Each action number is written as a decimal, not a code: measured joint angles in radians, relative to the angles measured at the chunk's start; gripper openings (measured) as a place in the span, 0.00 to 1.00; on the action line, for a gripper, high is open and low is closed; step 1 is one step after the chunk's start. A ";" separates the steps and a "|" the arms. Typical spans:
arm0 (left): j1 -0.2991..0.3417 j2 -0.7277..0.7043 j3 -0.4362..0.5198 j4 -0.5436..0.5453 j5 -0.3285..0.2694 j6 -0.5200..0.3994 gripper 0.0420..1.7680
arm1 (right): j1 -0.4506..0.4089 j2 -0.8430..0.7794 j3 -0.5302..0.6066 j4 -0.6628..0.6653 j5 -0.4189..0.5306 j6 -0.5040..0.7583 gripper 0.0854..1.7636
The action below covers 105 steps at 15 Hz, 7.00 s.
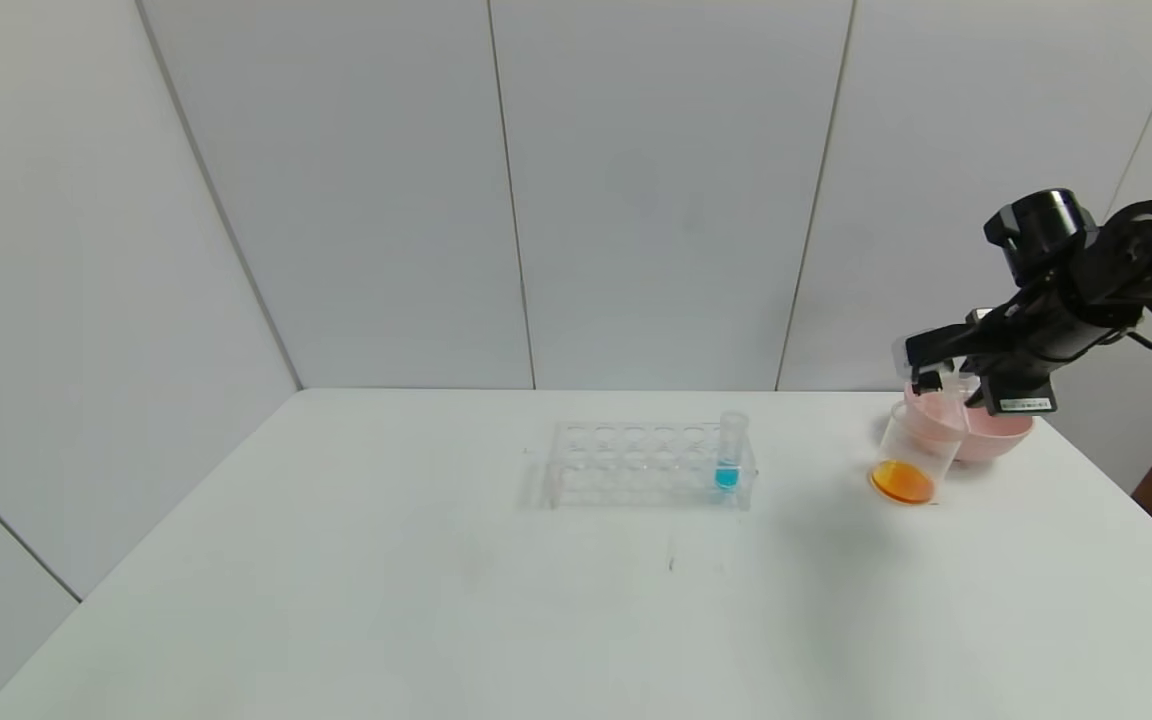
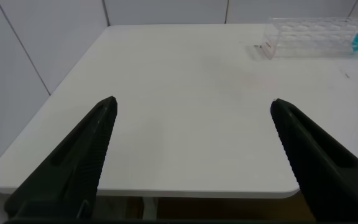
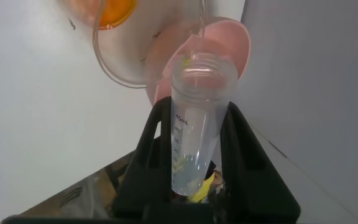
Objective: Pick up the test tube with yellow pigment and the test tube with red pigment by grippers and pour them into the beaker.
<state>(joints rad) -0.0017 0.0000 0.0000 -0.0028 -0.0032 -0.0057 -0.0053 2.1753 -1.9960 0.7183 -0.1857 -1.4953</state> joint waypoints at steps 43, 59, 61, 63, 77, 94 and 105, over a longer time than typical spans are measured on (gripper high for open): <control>0.000 0.000 0.000 0.000 0.000 0.000 1.00 | -0.263 0.163 0.024 -0.661 0.350 1.298 0.26; 0.000 0.000 0.000 0.000 0.000 0.000 1.00 | -0.244 0.218 0.196 -0.790 0.302 1.319 0.54; 0.000 0.000 0.000 0.000 0.000 0.000 1.00 | -0.242 0.217 0.197 -0.790 0.302 1.319 0.63; 0.000 0.000 0.000 0.000 0.000 0.000 1.00 | -0.241 0.215 0.196 -0.790 0.302 1.319 0.71; 0.000 0.000 0.000 0.000 0.000 0.000 1.00 | -0.204 0.035 0.285 -0.784 0.310 1.368 0.92; 0.000 0.000 0.000 0.000 0.000 0.000 1.00 | -0.097 -0.846 0.860 -0.775 0.353 1.451 0.96; 0.000 0.000 0.000 0.000 0.000 0.000 1.00 | -0.041 -1.590 1.227 -0.663 0.180 1.449 0.96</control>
<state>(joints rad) -0.0017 0.0000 0.0000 -0.0028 -0.0032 -0.0057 -0.0466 0.5849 -0.7687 0.0557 -0.0057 -0.0468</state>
